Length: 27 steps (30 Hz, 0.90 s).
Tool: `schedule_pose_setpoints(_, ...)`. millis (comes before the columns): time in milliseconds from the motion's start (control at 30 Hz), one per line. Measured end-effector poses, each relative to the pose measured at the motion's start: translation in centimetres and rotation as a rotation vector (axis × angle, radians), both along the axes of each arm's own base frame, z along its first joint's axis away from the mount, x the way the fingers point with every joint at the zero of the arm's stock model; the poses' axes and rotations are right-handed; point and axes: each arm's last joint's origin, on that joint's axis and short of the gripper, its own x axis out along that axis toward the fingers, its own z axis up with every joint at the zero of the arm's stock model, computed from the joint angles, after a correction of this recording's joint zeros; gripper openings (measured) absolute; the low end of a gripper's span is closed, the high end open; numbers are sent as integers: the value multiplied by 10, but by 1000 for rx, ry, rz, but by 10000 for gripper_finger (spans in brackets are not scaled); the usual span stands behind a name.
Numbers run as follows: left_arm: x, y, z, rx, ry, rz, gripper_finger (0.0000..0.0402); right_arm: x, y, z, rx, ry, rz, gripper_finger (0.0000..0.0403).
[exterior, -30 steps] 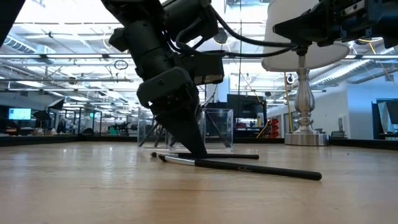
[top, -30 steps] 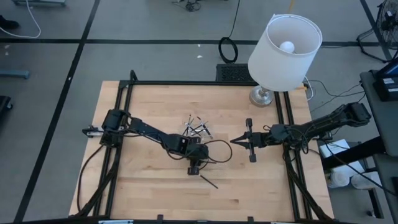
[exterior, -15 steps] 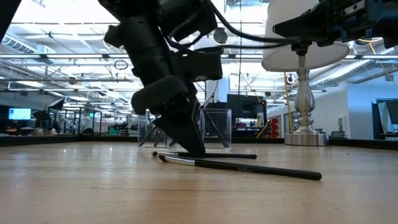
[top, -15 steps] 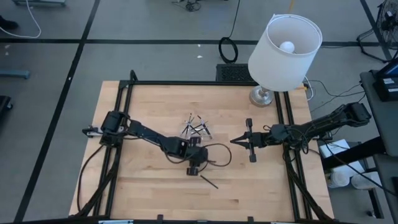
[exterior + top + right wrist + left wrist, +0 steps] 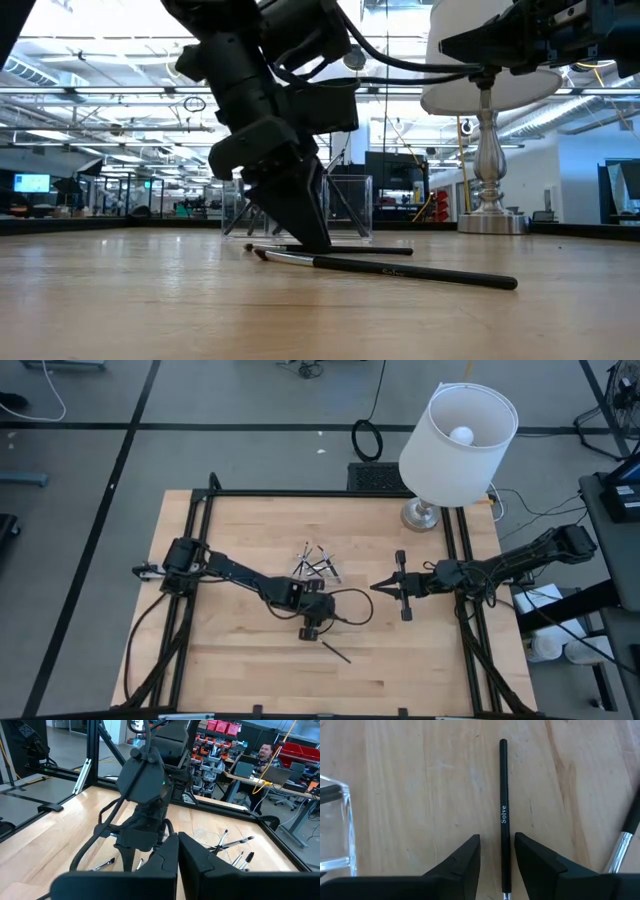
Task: Pick & Place Makeup Supplies
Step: Put the makeup brush into the transparent organizer
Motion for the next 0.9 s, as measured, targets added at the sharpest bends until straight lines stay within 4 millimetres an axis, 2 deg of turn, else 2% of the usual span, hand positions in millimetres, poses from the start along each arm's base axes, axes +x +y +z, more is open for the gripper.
schedule_pose_setpoints(500, 2, -4, 11, -22, 85, -107, 126, 0, 0, 0, -4, 0, 0, 0)
schedule_pose_setpoints(667, 2, -4, 10, -23, 79, -107, 89, 0, 0, 0, -4, 0, 1, 0)
schedule_pose_setpoints(833, 3, -8, 2, 0, 86, -148, 26, 0, 0, 0, -4, 0, 0, 0)
schedule_pose_setpoints(900, 3, -10, 1, 12, 87, -151, 13, 0, 0, 0, -4, -1, 0, 0)
